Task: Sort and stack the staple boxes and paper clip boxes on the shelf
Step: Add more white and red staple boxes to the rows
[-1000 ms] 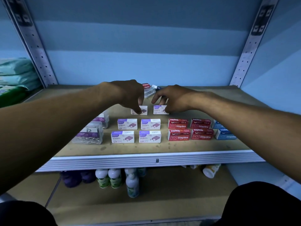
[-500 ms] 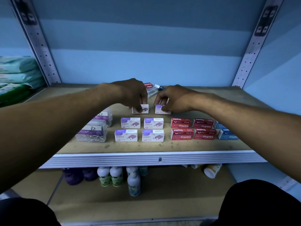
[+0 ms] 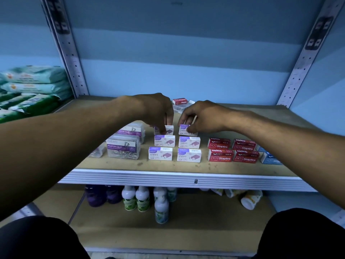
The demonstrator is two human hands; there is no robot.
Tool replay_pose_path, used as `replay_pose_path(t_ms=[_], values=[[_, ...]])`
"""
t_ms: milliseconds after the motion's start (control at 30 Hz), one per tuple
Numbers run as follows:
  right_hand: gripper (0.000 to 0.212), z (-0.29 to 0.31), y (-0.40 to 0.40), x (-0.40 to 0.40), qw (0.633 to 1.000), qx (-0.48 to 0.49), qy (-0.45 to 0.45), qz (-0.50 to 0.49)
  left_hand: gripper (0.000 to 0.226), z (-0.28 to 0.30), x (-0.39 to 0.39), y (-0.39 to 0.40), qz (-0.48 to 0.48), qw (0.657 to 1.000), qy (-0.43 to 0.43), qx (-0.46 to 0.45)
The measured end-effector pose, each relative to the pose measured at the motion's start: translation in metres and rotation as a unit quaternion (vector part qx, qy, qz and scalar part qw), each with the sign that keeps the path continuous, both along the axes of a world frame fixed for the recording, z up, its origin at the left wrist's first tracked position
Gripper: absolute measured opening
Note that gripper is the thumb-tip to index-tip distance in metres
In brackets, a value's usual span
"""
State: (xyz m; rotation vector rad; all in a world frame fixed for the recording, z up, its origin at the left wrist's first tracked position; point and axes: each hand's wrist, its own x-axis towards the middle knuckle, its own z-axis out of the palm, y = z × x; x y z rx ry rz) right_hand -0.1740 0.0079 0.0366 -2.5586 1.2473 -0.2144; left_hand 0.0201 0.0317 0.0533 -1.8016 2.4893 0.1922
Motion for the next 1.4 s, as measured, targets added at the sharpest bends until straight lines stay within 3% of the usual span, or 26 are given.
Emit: replay_pose_path(t_ms=[367, 533, 800, 900, 1100, 1400], values=[[0.028, -0.006, 0.003, 0.008, 1.000, 0.008, 0.024, 0.003, 0.017, -0.013, 0.011, 0.003, 0.000, 0.999, 0.024, -0.037], [0.018, 0.001, 0.006, 0.004, 1.000, 0.028, 0.001, -0.006, 0.019, -0.011, 0.011, 0.005, -0.003, 0.999, 0.036, -0.040], [0.022, 0.005, -0.015, -0.004, 0.999, -0.019, 0.027, -0.040, 0.023, 0.000, 0.026, 0.006, 0.036, 0.992, 0.084, -0.082], [0.030, 0.000, -0.030, -0.004, 0.997, -0.035, 0.063, -0.042, 0.033, -0.005, 0.039, -0.002, 0.052, 0.991, 0.084, -0.095], [0.070, -0.006, -0.056, 0.009, 0.992, -0.068, 0.104, -0.032, 0.058, -0.014, 0.067, -0.026, 0.067, 0.989, 0.040, -0.128], [0.080, -0.012, -0.104, 0.033, 0.991, -0.070, 0.113, -0.031, 0.058, -0.023, 0.091, -0.064, 0.094, 0.992, 0.005, -0.090]])
